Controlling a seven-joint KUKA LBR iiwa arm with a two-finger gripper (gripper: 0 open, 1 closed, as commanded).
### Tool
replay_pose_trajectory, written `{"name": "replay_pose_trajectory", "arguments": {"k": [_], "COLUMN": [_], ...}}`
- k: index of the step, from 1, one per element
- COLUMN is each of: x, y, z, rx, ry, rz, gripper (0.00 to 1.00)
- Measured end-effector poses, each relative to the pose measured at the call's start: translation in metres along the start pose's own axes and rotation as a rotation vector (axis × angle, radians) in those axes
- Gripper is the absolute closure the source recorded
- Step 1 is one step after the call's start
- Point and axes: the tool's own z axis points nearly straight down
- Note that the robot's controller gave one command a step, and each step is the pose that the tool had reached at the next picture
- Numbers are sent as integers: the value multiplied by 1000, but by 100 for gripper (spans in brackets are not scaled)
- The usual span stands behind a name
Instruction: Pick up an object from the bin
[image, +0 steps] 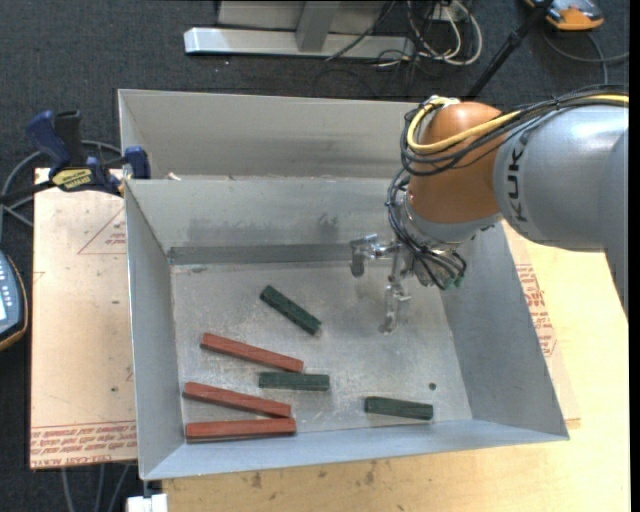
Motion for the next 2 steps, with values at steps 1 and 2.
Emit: {"name": "replay_pose_trajectory", "arguments": {"k": [1, 2], "x": [-29, -8], "y": [62, 117], "z": [24, 30], "rx": [-1, -1], "ry": [-5, -2], "rz": [187, 290], "gripper": [0, 0]}}
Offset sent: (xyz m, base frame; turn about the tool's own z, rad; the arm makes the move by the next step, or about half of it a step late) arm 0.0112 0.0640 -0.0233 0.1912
